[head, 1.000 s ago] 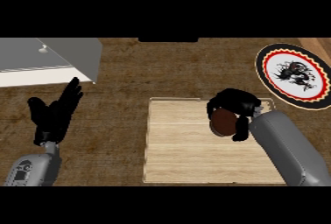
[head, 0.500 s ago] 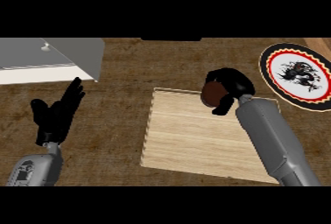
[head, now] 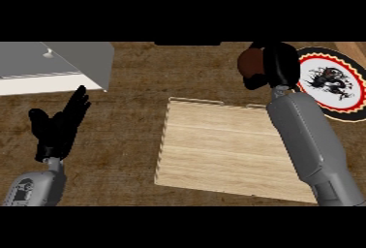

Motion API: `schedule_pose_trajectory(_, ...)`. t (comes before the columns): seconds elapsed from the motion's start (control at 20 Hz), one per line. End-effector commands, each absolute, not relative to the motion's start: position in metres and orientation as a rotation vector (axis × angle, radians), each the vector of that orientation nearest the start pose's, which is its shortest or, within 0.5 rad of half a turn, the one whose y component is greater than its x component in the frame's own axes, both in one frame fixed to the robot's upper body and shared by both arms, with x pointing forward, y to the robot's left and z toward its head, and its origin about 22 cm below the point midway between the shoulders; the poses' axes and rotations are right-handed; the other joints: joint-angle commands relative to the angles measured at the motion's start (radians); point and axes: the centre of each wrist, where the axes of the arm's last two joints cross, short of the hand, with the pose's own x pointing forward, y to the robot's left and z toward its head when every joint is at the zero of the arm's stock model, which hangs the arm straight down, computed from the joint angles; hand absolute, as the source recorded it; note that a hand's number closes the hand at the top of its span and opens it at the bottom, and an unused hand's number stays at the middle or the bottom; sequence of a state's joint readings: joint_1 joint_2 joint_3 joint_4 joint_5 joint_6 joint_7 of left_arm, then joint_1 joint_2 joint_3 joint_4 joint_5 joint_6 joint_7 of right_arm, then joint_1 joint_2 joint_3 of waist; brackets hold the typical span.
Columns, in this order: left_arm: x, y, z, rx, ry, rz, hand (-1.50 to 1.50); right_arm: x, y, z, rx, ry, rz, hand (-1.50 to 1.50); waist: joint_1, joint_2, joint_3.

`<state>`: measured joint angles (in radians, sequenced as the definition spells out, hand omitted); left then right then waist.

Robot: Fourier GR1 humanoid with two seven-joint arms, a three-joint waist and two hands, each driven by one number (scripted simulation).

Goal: Pick the cupcake from the tray and place it in the plate

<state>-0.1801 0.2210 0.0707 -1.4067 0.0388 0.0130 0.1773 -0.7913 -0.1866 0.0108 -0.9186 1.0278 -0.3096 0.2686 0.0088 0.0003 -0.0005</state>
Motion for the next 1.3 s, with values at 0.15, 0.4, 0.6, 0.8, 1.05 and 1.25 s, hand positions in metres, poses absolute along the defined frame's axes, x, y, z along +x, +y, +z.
schedule_pose_trajectory(0.15,0.281,0.292,0.022,0.182,-1.398,-0.084,0.0,0.424,-0.227,0.132,-1.289,-1.476,0.38,1.5,-0.003,0.0,0.001)
schedule_pose_trajectory(0.4,0.3,0.289,0.02,0.194,-1.405,-0.071,0.0,0.416,-0.276,0.115,-1.275,-1.461,0.241,1.5,-0.01,0.004,0.001)
schedule_pose_trajectory(0.6,0.276,0.276,0.012,0.153,-1.412,-0.094,0.0,0.403,-0.34,0.092,-1.348,-1.372,0.226,1.5,0.001,0.003,0.001)
schedule_pose_trajectory(0.8,0.284,0.288,0.021,0.15,-1.407,-0.097,0.0,0.41,-0.378,0.104,-1.343,-1.347,0.215,1.5,0.012,0.007,0.002)
schedule_pose_trajectory(1.05,0.292,0.28,0.017,0.157,-1.427,-0.113,0.0,0.392,-0.419,0.083,-1.371,-1.238,0.296,1.5,0.024,0.016,0.003)
schedule_pose_trajectory(1.25,0.296,0.276,0.016,0.148,-1.414,-0.107,0.0,0.387,-0.437,0.089,-1.217,-1.186,0.365,1.5,0.024,0.017,0.003)
